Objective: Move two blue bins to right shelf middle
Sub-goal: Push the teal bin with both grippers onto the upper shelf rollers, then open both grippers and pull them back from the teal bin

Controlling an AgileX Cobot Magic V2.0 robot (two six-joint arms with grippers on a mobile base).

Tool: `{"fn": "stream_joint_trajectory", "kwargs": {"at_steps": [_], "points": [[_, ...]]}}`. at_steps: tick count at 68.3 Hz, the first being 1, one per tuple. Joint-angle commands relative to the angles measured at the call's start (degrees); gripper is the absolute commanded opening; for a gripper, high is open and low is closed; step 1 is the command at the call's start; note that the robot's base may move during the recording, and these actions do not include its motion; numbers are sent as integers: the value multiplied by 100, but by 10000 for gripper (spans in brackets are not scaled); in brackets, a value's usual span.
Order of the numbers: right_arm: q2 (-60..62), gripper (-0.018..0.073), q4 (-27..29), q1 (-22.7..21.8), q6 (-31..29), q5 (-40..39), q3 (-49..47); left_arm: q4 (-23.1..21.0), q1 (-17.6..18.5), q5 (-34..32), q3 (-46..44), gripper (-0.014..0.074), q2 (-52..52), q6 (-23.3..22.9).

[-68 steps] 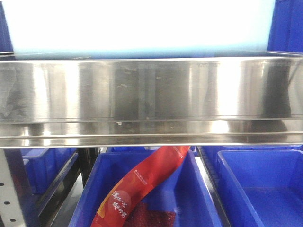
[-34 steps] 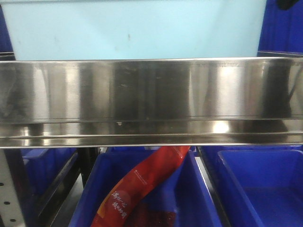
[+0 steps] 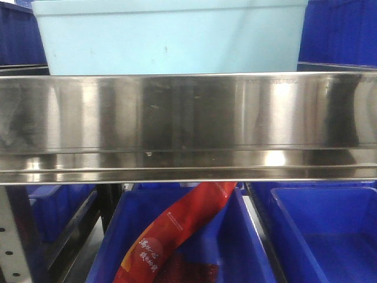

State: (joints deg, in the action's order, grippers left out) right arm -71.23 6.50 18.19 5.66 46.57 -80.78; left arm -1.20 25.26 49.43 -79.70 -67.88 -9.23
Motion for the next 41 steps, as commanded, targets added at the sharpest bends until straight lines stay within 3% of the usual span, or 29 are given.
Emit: {"fn": "stream_joint_trajectory", "kwargs": {"at_steps": [1, 13, 16, 27, 41], "points": [[311, 125, -151, -17, -14, 49, 104, 217, -1, -43, -38, 320, 413, 12], [942, -123, -436, -17, -14, -52, 829, 625, -1, -79, 491, -114, 1219, -24], [1104, -162, -521, -17, -14, -164, 1085, 740, -1, -103, 716, -110, 1395, -41], [1859, -162, -650, -17, -14, -739, 2357, 791, -1, -453, 1913, -111, 2232, -41], [2937, -162, -650, -17, -133, -1889, 4146, 791, -1, -1350, 3536, -111, 3428, -41]]}}
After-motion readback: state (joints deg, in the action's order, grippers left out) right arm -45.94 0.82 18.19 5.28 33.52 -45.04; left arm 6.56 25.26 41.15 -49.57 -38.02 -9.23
